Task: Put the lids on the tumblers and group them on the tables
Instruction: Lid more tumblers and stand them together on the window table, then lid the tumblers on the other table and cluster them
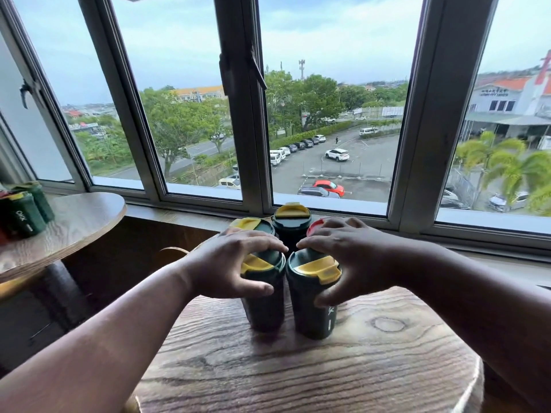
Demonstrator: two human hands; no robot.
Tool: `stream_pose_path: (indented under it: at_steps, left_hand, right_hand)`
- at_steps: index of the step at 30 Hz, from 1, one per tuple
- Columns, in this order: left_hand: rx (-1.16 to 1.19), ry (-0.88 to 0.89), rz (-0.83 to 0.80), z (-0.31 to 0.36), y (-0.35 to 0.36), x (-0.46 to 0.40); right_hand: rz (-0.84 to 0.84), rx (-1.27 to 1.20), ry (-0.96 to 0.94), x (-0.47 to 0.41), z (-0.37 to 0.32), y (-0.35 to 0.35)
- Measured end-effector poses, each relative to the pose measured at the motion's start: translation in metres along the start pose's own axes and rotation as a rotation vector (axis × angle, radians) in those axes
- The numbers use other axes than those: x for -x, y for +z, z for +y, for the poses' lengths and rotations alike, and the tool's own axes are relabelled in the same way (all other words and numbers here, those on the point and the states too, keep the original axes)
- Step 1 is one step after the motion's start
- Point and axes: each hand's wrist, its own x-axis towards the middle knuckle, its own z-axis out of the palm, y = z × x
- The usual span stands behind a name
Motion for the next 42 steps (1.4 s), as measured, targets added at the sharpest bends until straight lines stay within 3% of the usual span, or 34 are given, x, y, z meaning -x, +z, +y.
stream_pose_path:
  at_steps: [4, 11, 20, 28, 37, 42]
  left_hand:
    - [0.105, -0.005, 0.044, 0.004, -0.006, 0.002]
    - [0.053, -0.152, 0.372, 0.006, -0.019, 0.010]
    - [0.018, -0.300, 0.310, -0.013, -0.048, 0.048]
    - [-0.088, -0.558, 0.244, 0.005, -0.055, 0.123]
    - [-0.011, -1.133, 0.242, 0.066, -0.010, 0.238]
    - [0.071, -1.428, 0.233, 0.118, 0.031, 0.323]
  right_hand:
    - [0.123, -0.124, 0.055, -0.008, 0.005, 0.010]
    - [0.349, -0.274, 0.116, -0.016, -0.025, 0.000]
    - [0.394, -0.242, 0.162, -0.055, -0.077, -0.005]
    - [0.351, -0.240, -0.092, -0.079, -0.129, 0.001]
    - [0.214, -0.170, -0.507, -0.062, -0.214, 0.033]
    - [0.015, -0.078, -0.701, -0.043, -0.278, 0.087]
